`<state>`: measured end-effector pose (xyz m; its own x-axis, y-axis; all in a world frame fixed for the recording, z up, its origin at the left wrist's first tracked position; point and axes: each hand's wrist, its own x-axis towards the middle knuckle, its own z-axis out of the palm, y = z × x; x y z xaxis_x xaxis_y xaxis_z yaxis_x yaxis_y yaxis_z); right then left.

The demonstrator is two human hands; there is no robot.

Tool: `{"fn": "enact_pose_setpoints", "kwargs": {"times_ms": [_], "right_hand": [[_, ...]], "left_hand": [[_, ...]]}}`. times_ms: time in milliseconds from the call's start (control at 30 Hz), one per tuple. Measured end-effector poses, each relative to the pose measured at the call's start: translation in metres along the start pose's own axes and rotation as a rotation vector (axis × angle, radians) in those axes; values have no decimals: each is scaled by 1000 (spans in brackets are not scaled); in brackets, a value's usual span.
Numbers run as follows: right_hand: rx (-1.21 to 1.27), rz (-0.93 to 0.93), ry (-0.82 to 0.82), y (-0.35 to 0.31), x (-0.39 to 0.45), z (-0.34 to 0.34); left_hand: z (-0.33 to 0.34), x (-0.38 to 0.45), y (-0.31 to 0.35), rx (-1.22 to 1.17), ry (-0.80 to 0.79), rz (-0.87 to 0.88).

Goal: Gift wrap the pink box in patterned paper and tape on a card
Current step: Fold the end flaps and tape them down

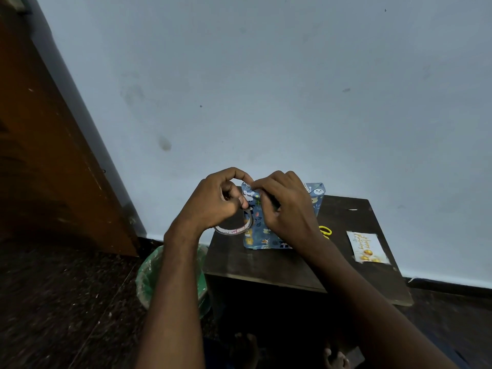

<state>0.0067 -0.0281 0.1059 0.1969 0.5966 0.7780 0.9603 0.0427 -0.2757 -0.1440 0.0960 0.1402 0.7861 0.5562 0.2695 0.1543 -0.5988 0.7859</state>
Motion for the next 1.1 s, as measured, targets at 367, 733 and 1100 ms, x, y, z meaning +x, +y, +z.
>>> {"fn": "enact_pose_setpoints", "kwargs": {"times_ms": [367, 733, 1100], "right_hand": [[-43, -26, -38, 2, 1, 3], [-24, 48, -102, -4, 6, -2], [-241, 31, -170, -13, 0, 4]], "left_hand": [[2, 1, 0, 12, -11, -1], [4, 0, -6, 21, -38, -35], [8, 0, -8, 26, 8, -55]]}}
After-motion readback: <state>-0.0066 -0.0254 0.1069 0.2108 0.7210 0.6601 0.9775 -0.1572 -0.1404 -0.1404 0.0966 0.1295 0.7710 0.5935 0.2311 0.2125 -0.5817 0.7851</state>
